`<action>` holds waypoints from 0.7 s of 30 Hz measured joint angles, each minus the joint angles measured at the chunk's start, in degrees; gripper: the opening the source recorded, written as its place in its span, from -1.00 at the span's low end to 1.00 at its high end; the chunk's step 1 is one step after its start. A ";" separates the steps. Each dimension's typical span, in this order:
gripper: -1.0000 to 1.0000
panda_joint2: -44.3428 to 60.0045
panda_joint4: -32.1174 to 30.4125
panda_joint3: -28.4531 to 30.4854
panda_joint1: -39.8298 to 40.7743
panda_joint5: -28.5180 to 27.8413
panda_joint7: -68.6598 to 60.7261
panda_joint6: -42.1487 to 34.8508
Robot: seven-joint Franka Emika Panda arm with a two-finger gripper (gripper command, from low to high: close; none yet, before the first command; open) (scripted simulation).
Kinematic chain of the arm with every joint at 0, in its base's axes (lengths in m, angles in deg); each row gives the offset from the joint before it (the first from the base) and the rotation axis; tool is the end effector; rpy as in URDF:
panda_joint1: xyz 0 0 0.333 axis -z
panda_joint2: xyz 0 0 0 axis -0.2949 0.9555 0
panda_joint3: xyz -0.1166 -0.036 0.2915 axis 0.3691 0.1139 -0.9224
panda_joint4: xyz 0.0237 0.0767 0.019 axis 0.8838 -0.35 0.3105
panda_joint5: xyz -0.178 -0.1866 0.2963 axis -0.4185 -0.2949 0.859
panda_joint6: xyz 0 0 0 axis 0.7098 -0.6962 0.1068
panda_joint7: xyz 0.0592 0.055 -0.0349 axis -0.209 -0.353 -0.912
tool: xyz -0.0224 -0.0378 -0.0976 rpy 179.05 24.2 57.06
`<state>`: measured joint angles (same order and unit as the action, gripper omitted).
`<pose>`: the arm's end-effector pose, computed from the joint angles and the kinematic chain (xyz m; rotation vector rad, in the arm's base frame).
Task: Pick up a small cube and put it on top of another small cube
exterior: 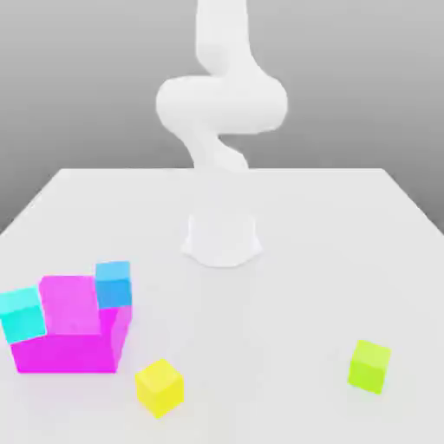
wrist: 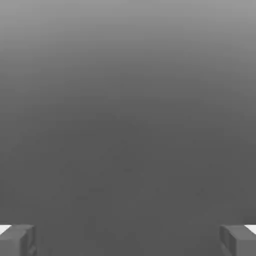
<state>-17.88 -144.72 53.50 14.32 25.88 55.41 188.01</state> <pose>0.3810 0.0188 0.6689 -2.5382 0.9206 -0.9401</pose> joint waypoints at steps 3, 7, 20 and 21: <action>0.00 6.55 -1.97 -0.14 -3.44 0.79 -4.28 3.13; 0.00 14.90 -4.49 -0.86 -7.41 1.79 -9.77 7.14; 0.00 41.90 -12.65 -6.17 -18.49 0.42 -24.17 20.16; 0.00 43.99 -13.28 -6.35 -19.03 -0.38 -24.77 21.16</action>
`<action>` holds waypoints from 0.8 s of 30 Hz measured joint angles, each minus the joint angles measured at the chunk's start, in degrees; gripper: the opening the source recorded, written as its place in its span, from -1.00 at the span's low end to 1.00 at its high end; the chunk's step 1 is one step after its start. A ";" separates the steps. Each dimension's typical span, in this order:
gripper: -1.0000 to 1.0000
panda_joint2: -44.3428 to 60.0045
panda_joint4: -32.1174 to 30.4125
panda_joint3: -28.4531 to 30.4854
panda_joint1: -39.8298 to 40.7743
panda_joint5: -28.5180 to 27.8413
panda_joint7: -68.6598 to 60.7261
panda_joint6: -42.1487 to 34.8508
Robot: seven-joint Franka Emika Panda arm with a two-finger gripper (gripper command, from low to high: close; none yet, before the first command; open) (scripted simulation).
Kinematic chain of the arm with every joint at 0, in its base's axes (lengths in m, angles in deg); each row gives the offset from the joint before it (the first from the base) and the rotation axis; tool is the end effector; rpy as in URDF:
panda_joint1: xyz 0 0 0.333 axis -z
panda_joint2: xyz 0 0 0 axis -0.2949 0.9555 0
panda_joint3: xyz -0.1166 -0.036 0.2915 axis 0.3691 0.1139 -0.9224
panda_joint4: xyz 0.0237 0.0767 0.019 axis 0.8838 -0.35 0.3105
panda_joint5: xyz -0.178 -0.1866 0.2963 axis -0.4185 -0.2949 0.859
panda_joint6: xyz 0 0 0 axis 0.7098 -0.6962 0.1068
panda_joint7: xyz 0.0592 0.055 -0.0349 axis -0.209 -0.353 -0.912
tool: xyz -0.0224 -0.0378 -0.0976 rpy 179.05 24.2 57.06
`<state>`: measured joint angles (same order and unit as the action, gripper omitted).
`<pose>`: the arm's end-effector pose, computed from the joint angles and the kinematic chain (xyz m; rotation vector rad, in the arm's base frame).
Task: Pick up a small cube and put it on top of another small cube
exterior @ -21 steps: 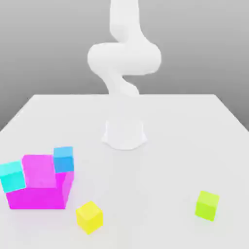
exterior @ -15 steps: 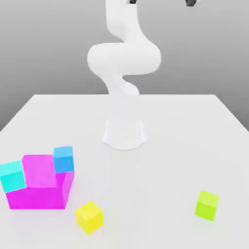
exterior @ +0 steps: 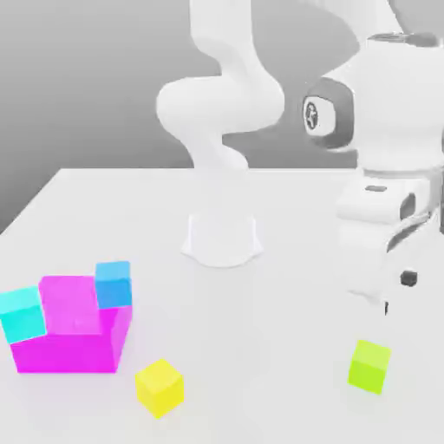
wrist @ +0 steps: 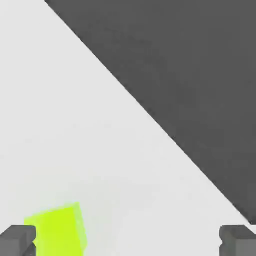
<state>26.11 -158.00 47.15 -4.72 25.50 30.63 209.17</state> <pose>0.4072 0.2187 0.2541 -3.0818 -0.2788 -0.1310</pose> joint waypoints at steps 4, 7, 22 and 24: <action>0.00 8.35 -1.37 0.05 -1.86 -3.92 -0.63 4.70; 0.00 14.58 -0.43 1.56 -3.19 -5.86 0.52 9.51; -1.00 7.25 -1.73 0.47 -1.64 -3.79 -1.50 3.49; -1.00 5.11 -1.33 2.48 0.86 -3.96 -3.66 1.29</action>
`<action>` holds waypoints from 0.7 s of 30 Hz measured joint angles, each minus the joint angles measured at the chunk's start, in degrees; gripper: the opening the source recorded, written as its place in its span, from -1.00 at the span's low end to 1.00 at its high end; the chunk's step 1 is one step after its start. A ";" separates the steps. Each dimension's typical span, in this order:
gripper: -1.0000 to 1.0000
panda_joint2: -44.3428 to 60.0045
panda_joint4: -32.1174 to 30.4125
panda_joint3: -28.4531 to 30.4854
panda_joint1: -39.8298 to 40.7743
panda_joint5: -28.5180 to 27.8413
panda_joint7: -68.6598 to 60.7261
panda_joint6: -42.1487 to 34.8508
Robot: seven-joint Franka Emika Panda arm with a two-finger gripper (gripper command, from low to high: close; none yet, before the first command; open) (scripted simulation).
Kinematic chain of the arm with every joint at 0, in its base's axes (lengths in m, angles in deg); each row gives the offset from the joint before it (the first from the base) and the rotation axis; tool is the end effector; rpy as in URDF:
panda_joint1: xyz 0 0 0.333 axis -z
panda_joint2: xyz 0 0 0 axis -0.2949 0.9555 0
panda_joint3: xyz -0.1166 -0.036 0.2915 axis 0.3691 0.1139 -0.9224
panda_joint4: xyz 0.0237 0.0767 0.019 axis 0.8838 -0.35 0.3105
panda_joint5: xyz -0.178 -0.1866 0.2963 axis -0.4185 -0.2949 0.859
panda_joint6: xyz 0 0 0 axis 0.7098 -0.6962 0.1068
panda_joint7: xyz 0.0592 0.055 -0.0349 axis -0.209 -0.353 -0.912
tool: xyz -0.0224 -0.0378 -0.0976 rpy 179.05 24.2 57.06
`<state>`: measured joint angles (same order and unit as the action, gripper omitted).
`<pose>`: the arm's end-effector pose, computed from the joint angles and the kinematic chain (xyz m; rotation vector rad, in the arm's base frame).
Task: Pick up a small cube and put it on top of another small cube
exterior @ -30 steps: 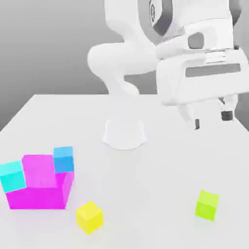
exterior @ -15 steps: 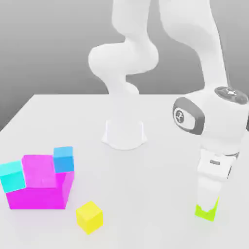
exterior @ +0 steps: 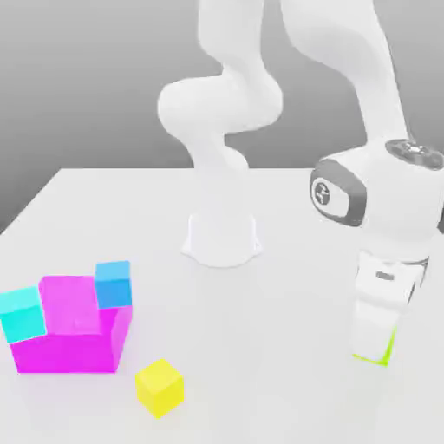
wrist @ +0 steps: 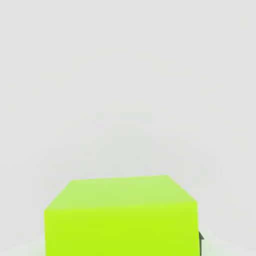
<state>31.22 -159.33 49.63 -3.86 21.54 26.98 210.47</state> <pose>0.4031 0.1906 0.2078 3.1040 0.3883 0.0170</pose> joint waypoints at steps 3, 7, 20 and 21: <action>-1.00 -2.74 0.85 3.72 4.56 -0.49 -3.53 -3.02; -1.00 -6.12 2.05 7.75 13.08 -1.08 -8.42 -6.93; -1.00 -14.15 5.79 20.18 36.10 -0.02 -26.60 -19.01; -1.00 -14.48 6.06 21.41 37.46 0.18 -28.07 -19.87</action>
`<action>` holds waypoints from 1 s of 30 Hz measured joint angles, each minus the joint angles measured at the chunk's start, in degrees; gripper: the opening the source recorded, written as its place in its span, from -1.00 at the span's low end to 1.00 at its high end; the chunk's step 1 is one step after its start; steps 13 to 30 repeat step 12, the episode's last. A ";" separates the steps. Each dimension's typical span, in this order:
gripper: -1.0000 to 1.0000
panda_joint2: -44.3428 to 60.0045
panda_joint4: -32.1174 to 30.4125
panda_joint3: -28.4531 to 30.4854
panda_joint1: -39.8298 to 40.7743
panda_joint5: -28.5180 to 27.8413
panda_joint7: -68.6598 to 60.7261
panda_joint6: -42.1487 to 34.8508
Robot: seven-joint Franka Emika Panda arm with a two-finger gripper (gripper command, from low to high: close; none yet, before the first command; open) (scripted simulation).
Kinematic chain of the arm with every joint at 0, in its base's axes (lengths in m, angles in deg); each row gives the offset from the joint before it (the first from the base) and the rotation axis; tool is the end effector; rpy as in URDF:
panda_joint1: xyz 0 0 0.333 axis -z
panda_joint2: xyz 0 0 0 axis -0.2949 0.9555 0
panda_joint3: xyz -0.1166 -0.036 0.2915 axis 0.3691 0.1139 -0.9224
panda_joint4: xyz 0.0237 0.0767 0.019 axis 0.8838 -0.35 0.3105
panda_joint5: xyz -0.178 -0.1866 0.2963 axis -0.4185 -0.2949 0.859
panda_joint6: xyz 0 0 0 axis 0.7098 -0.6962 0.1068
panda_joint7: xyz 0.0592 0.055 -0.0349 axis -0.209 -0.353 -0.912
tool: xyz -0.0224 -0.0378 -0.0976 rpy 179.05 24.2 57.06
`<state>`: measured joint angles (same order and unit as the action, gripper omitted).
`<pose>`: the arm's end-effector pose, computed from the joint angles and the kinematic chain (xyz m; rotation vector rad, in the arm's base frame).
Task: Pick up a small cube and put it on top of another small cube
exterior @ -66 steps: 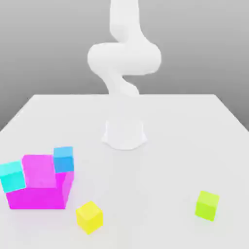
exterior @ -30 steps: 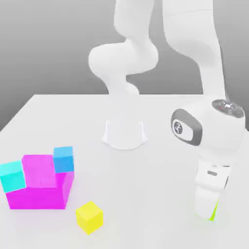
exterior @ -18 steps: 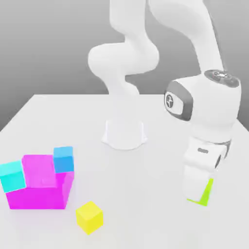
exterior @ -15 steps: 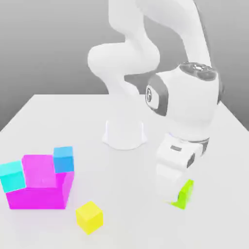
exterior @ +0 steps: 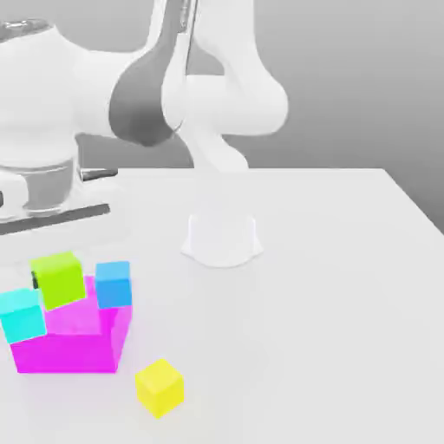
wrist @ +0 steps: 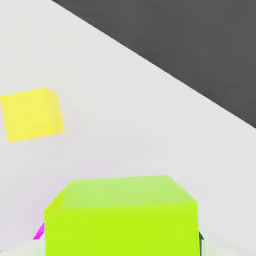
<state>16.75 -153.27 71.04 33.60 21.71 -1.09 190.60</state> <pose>0.3859 -0.2601 0.3295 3.0904 -0.4690 0.0105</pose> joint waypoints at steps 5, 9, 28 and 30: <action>-1.00 2.72 -0.32 2.69 2.39 2.63 -4.83 2.10; 1.00 7.45 -1.69 2.79 2.44 4.81 -6.58 7.94; 1.00 7.45 -1.69 2.79 2.51 4.81 -6.58 7.94; 1.00 7.45 -1.69 2.79 2.51 4.81 -6.58 7.94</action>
